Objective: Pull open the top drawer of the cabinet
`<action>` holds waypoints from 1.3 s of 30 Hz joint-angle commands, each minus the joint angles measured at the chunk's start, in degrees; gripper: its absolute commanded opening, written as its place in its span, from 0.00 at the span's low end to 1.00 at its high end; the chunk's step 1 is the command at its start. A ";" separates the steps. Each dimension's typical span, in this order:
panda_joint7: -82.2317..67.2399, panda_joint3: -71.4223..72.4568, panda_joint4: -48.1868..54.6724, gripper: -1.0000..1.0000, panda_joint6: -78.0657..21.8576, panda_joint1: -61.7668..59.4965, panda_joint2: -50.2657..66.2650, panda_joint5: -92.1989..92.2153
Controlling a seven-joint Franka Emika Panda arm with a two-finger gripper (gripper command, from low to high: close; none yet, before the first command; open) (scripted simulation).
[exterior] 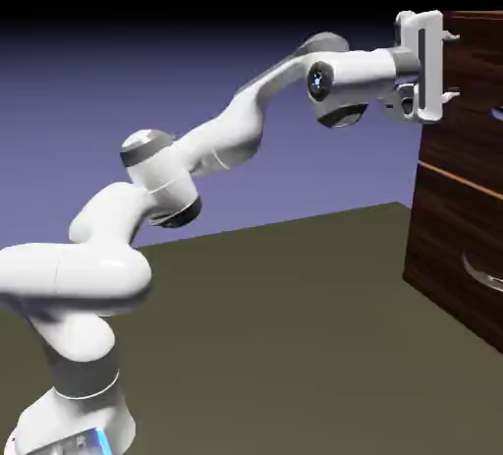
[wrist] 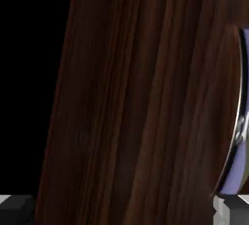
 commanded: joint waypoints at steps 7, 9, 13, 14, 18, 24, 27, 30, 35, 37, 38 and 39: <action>2.39 2.71 8.70 0.50 1.13 -8.31 -1.67 5.73; 3.20 2.80 12.85 0.50 2.88 -10.67 -1.34 5.64; 4.14 2.91 17.73 0.00 4.92 -13.44 -0.95 5.53; 4.14 2.91 17.73 0.00 4.92 -13.44 -0.95 5.53; 2.50 2.74 9.42 0.00 1.42 -8.76 -1.68 5.86; 0.39 2.25 -3.03 0.00 -3.83 -1.66 -2.74 5.81; -0.55 1.87 -9.26 0.00 -6.43 1.95 -3.25 5.52; -1.41 1.37 -15.49 0.00 -9.00 5.60 -3.78 5.04; -2.70 0.19 -25.87 0.00 -13.20 11.81 -4.73 3.76; -3.16 -0.44 -30.02 0.00 -14.85 14.34 -5.15 3.05; -3.38 -0.79 -32.09 0.00 -15.66 15.62 -5.38 2.64; -3.58 -1.18 -34.17 0.00 -16.46 16.91 -5.62 2.21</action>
